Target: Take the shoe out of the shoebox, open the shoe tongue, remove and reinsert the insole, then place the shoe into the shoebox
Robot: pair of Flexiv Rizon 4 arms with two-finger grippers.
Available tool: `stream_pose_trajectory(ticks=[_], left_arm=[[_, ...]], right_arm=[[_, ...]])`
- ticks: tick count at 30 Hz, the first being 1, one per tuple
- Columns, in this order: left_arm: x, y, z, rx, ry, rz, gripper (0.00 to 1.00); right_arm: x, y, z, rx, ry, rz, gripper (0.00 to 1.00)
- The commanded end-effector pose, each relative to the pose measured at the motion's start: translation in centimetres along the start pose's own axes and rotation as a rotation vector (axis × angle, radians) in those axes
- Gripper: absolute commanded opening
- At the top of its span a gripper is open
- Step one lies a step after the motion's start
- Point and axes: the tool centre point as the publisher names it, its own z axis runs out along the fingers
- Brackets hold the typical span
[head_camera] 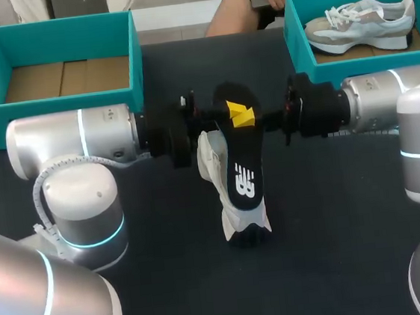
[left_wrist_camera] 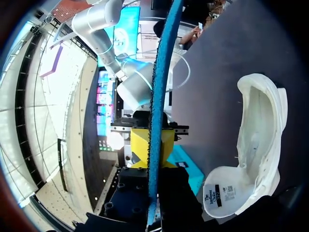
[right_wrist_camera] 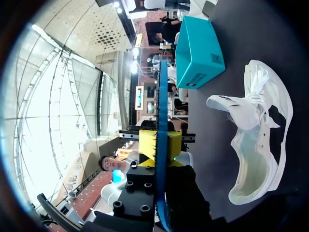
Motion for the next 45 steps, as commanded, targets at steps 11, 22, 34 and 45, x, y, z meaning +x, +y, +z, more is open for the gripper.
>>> stream_pose_trajectory(ticks=[11,22,34,45], left_arm=[[-0.4,-0.5,-2.6,-0.001,0.03,-0.083,0.0],[-1.7,-3.0,-4.8,0.05,0.005,-0.228,0.0],[-1.6,-4.1,-5.2,0.091,0.021,-0.337,0.0],[-1.6,-4.1,-5.2,0.091,0.021,-0.337,0.0]], right_arm=[[0.4,-2.7,-2.9,-0.044,-0.129,-0.084,1.0],[1.8,-3.0,-6.2,0.012,-0.486,-0.51,1.0],[1.6,-3.2,-6.3,0.036,-0.514,-0.589,1.0],[0.8,-1.2,-6.8,0.133,-0.675,-1.116,1.0]])
